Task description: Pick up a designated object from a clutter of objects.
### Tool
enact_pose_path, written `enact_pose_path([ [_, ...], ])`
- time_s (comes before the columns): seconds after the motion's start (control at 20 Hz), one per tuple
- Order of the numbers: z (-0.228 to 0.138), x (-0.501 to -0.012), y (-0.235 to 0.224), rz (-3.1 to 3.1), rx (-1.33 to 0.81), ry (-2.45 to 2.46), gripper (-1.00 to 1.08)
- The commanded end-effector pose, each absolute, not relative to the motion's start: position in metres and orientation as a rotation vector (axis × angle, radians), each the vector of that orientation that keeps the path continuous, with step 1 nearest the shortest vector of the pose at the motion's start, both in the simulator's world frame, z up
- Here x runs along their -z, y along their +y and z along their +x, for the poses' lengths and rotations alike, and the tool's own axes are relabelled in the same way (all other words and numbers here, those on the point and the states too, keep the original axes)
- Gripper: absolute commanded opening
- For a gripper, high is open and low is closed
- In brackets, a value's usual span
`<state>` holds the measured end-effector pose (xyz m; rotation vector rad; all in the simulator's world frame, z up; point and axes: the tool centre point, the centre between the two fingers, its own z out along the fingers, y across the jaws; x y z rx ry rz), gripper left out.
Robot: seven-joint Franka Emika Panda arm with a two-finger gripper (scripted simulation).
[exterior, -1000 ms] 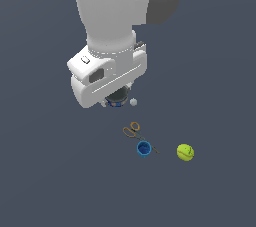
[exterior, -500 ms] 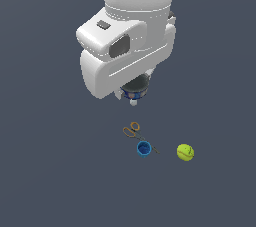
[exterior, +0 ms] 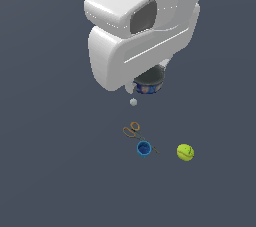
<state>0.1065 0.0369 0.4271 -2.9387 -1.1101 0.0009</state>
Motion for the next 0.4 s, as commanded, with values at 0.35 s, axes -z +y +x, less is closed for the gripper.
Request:
enact_pose_path([
  [0.35, 0.1115, -0.4374, 0.0430, -2.939, 0.000, -1.109, -1.00],
])
